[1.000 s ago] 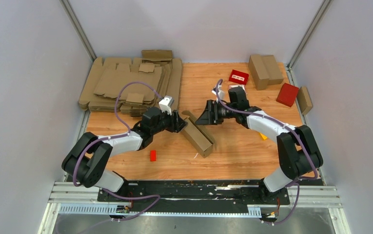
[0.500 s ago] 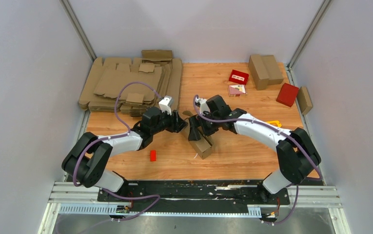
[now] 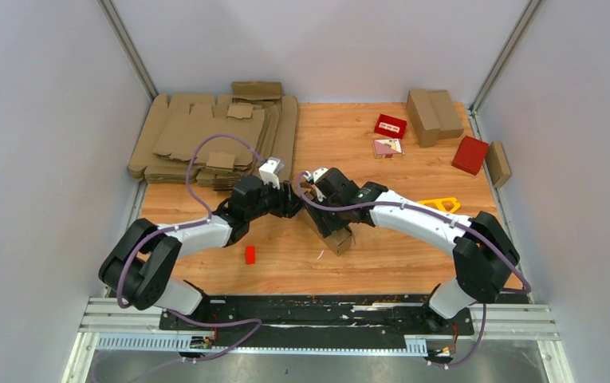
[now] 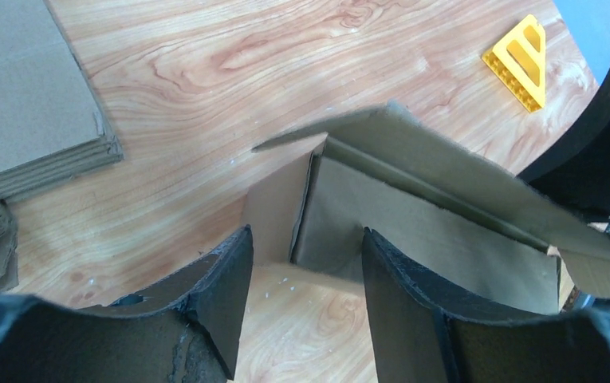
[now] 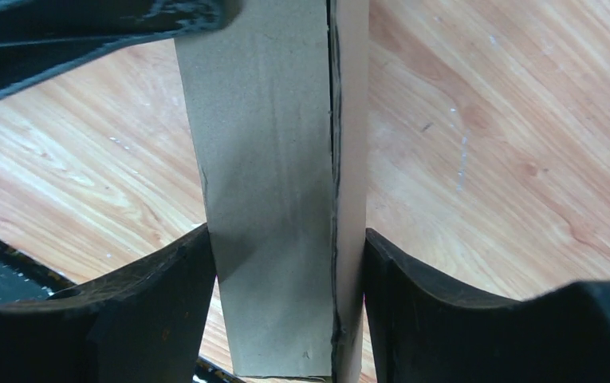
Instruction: Fold the paper box
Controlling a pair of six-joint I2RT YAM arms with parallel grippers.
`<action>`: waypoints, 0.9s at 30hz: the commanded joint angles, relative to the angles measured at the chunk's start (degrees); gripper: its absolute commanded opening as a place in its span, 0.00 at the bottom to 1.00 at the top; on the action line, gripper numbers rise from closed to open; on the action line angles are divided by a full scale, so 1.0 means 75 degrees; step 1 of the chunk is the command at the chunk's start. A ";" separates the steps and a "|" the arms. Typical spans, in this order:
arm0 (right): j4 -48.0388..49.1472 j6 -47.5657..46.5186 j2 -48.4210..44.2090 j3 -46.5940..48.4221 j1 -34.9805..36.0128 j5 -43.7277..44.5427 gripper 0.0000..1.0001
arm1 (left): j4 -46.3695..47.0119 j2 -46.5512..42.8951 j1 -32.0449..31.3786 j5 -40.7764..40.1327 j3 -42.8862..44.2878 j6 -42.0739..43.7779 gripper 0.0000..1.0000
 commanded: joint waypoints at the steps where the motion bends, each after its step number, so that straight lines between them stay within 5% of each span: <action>1: -0.0350 -0.0205 -0.0075 0.0326 0.0000 0.0746 0.65 | -0.0226 -0.0558 0.0021 -0.0237 -0.0147 0.0276 0.61; 9: -0.0456 -0.0405 -0.0237 0.0353 0.0001 0.0597 0.46 | -0.0855 -0.1567 0.0070 -0.0710 -0.0333 0.0611 0.68; 27: -0.0688 -0.0958 -0.1070 -0.0470 0.0289 -0.1306 0.43 | 0.0621 -0.2211 0.0559 0.1116 -0.0872 0.0757 0.82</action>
